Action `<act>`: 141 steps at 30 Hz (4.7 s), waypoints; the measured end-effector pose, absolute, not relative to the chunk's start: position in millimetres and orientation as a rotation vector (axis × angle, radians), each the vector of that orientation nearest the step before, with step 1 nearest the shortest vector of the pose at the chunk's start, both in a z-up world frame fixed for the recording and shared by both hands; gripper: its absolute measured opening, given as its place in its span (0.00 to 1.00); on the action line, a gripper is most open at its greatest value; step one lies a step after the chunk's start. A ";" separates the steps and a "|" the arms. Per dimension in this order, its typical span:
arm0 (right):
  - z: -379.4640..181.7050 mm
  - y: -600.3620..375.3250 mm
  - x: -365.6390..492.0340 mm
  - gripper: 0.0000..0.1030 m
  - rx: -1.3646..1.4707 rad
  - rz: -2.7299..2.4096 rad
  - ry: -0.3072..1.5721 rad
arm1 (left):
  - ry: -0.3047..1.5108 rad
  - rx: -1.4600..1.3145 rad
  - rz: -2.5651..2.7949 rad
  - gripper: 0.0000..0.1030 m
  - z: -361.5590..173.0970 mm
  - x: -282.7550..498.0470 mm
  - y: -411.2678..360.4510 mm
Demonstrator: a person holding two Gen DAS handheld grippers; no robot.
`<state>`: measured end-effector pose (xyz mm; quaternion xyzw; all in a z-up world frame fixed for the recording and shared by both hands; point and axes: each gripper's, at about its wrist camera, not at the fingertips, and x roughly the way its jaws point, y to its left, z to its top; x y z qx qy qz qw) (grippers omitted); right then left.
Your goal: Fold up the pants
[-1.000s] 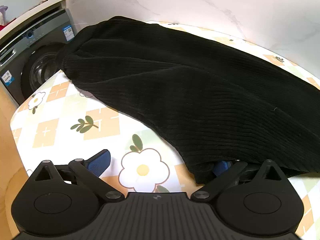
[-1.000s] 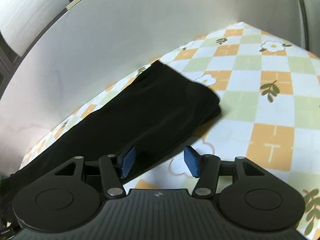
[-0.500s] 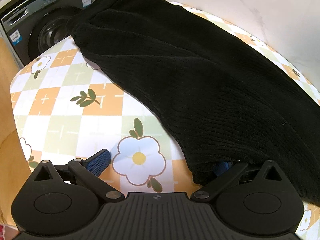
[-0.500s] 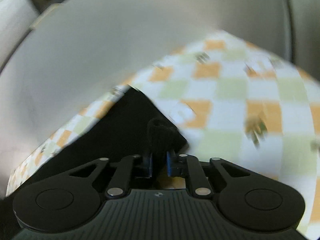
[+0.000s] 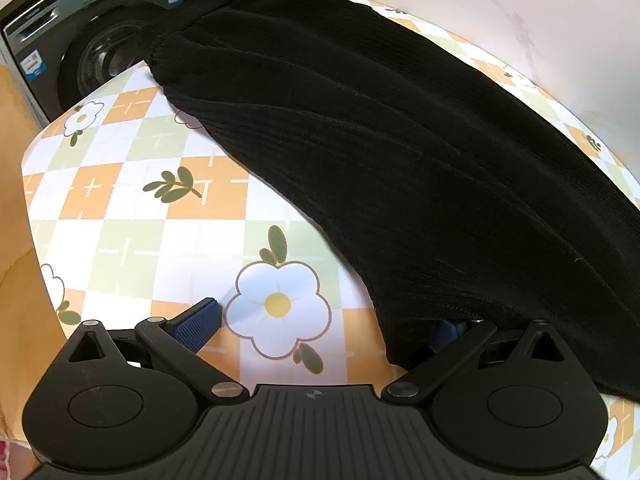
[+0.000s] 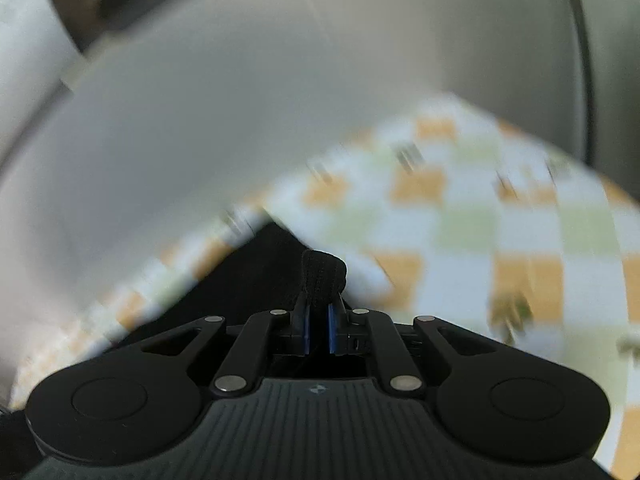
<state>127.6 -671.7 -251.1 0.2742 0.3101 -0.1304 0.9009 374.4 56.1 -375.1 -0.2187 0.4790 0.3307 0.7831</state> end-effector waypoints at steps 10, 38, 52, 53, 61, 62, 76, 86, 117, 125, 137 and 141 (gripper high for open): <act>-190.6 -651.1 160.3 0.08 0.481 -0.156 0.533 | 1.047 -0.494 0.733 1.00 -374.2 379.7 57.1; -207.2 -609.3 163.8 0.42 0.179 -0.055 0.646 | 1.021 -0.491 0.746 1.00 -374.8 374.3 47.9; -219.0 -329.4 269.8 0.38 -0.417 0.838 0.584 | 0.937 -0.369 0.634 1.00 -377.8 356.5 41.4; -225.8 -315.5 276.4 0.38 -0.441 0.868 0.589 | 0.936 -0.364 0.626 1.00 -377.7 356.2 41.7; -277.6 -220.9 299.2 0.38 -0.661 1.035 0.617 | 0.902 -0.323 0.583 1.00 -380.3 352.9 41.6; -282.4 -215.2 301.3 0.38 -0.681 1.034 0.619 | 0.901 -0.322 0.582 1.00 -380.6 352.3 42.0; -275.9 -196.6 346.4 0.08 -0.645 0.896 0.572 | 0.892 -0.336 0.564 0.99 -381.9 347.5 47.3; -278.9 -192.1 358.3 0.30 -0.549 0.868 0.647 | 0.896 -0.345 0.549 0.99 -382.9 338.3 54.4; -276.0 -512.3 121.5 0.49 -0.019 0.190 0.781 | 1.010 -0.389 0.424 0.99 -362.0 309.3 96.6; -275.1 -555.5 88.0 0.49 0.164 0.066 0.729 | 0.871 -0.577 0.586 0.81 -341.3 281.7 104.6; -263.8 -598.2 61.1 0.49 0.335 -0.063 0.681 | 0.950 -0.448 0.385 0.39 -341.9 348.1 41.7; -271.0 -612.1 58.8 0.49 0.403 -0.086 0.691 | 0.908 -0.820 0.400 0.39 -345.2 325.3 69.3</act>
